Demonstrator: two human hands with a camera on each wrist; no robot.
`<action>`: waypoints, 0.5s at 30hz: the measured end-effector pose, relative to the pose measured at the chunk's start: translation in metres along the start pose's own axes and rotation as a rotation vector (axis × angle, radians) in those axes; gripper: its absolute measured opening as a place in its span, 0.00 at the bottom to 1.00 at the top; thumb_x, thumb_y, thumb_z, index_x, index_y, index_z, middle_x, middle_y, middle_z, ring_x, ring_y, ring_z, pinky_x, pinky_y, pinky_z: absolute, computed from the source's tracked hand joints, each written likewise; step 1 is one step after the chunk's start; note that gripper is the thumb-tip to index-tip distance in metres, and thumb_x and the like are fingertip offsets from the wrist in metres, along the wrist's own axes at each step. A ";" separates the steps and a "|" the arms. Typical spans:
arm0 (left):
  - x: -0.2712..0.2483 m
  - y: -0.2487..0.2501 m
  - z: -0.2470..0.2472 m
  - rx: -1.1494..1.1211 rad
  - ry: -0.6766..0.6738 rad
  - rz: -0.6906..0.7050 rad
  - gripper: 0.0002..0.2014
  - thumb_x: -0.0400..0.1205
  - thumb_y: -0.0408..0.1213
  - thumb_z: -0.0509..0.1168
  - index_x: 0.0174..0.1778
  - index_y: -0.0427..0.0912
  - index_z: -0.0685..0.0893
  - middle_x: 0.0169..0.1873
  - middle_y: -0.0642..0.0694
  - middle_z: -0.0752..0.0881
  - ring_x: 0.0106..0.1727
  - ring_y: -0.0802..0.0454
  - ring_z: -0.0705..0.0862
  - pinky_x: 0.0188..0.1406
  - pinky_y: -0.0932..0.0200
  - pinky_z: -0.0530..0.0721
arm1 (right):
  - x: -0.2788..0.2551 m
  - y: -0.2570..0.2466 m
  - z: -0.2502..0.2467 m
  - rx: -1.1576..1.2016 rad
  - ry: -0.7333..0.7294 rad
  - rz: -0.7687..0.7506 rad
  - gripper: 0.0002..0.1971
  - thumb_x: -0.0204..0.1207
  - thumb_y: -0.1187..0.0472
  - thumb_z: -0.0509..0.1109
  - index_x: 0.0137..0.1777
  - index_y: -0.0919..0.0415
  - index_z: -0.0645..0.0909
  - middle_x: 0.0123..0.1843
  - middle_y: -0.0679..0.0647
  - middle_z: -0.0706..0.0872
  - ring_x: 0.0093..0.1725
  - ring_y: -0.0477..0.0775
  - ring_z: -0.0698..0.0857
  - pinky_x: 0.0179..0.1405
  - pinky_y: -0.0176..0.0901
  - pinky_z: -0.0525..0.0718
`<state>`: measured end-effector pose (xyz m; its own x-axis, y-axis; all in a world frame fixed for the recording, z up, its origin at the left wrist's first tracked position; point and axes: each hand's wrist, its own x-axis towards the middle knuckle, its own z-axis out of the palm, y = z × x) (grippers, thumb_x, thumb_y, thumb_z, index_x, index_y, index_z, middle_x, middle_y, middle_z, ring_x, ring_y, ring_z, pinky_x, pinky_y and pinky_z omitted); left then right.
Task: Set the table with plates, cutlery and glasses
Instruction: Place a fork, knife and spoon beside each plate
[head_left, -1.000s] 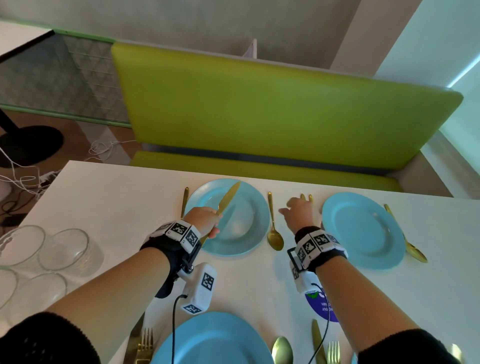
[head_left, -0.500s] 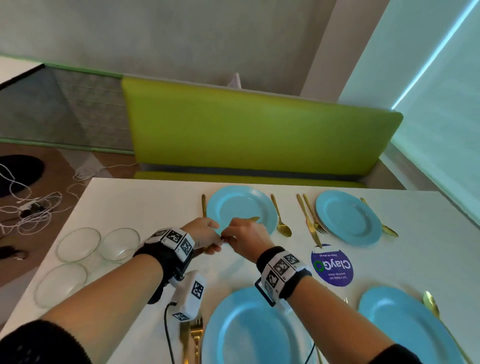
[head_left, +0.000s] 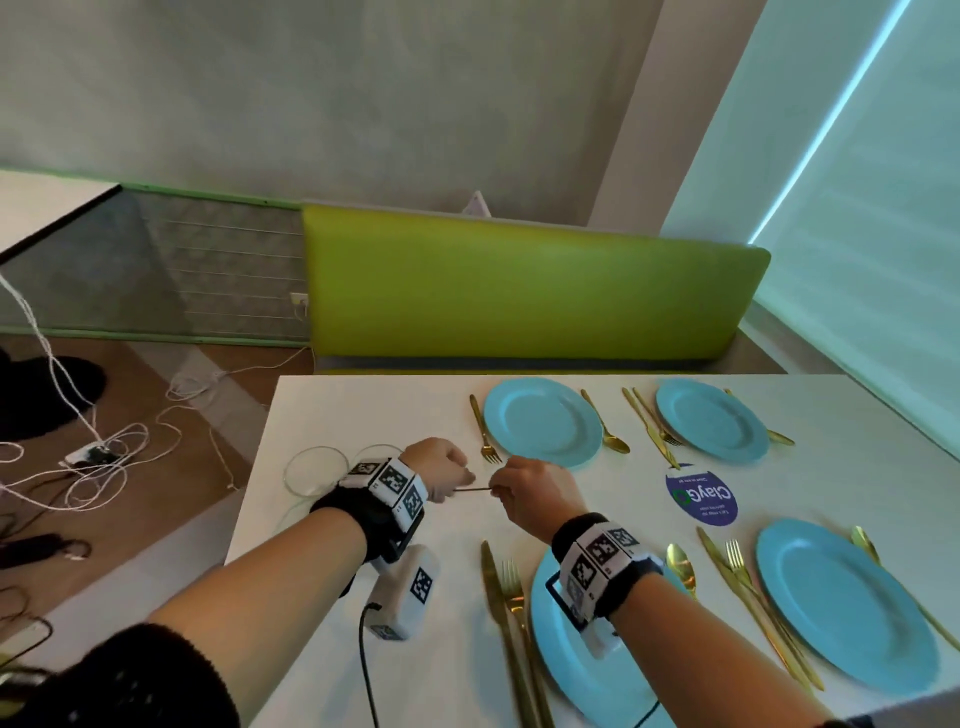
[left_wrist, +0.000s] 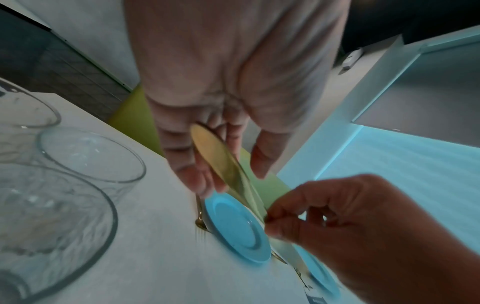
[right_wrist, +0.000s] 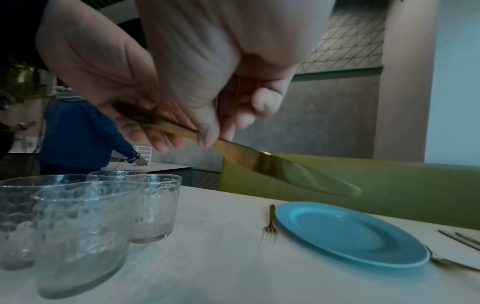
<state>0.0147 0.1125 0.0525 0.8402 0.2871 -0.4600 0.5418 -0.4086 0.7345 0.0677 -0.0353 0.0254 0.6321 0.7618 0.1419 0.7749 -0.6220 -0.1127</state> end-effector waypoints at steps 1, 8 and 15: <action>0.001 -0.003 -0.007 0.062 0.063 0.016 0.18 0.79 0.41 0.67 0.65 0.41 0.80 0.60 0.41 0.85 0.57 0.45 0.85 0.59 0.54 0.82 | 0.002 -0.001 -0.002 -0.021 -0.069 0.049 0.09 0.77 0.61 0.67 0.49 0.55 0.89 0.47 0.53 0.89 0.45 0.60 0.88 0.41 0.46 0.84; 0.020 -0.018 -0.049 -0.111 0.243 0.034 0.13 0.82 0.38 0.64 0.60 0.38 0.84 0.63 0.40 0.85 0.66 0.41 0.81 0.68 0.54 0.79 | 0.042 0.008 0.016 0.107 -0.248 0.473 0.11 0.78 0.58 0.65 0.54 0.57 0.87 0.53 0.55 0.88 0.54 0.57 0.86 0.52 0.46 0.86; 0.060 -0.021 -0.075 -0.285 0.253 0.002 0.11 0.79 0.32 0.63 0.33 0.49 0.78 0.44 0.41 0.84 0.44 0.45 0.84 0.45 0.58 0.83 | 0.116 0.022 0.056 0.172 -0.403 0.659 0.17 0.79 0.59 0.62 0.63 0.65 0.81 0.63 0.63 0.84 0.64 0.63 0.82 0.59 0.49 0.80</action>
<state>0.0520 0.2034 0.0465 0.7899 0.5059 -0.3466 0.4819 -0.1626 0.8610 0.1579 0.0499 -0.0156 0.8877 0.2733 -0.3705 0.2089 -0.9562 -0.2049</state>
